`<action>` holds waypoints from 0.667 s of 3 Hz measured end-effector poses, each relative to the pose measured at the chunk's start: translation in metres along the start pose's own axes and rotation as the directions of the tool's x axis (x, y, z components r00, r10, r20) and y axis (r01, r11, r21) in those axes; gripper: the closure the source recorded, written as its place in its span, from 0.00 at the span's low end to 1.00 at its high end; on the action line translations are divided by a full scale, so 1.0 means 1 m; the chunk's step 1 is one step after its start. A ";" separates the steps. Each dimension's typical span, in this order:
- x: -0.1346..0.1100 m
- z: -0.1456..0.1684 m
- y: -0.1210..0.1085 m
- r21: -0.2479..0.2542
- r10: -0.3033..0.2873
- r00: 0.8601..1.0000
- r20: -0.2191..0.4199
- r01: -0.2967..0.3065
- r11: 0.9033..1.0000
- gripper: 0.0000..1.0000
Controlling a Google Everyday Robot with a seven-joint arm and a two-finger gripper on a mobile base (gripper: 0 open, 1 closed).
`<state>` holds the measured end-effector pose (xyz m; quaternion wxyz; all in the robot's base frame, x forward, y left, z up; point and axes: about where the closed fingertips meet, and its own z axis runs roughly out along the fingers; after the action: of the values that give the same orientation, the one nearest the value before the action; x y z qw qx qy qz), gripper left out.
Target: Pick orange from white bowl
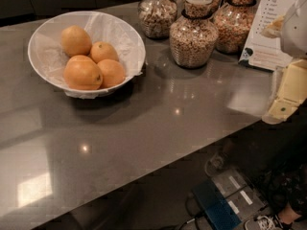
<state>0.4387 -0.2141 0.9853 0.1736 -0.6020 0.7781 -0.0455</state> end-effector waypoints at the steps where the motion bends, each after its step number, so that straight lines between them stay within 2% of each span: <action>1: 0.000 0.000 0.000 0.000 0.000 1.000 0.001 0.000 1.000 0.00; 2: -0.019 0.009 -0.002 0.004 -0.026 0.999 0.046 0.026 1.000 0.00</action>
Offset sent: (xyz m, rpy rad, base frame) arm 0.0220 0.0426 -0.0131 0.0785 -0.0271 0.0834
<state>0.4480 -0.1951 0.9819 0.1920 -0.6125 0.7660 -0.0352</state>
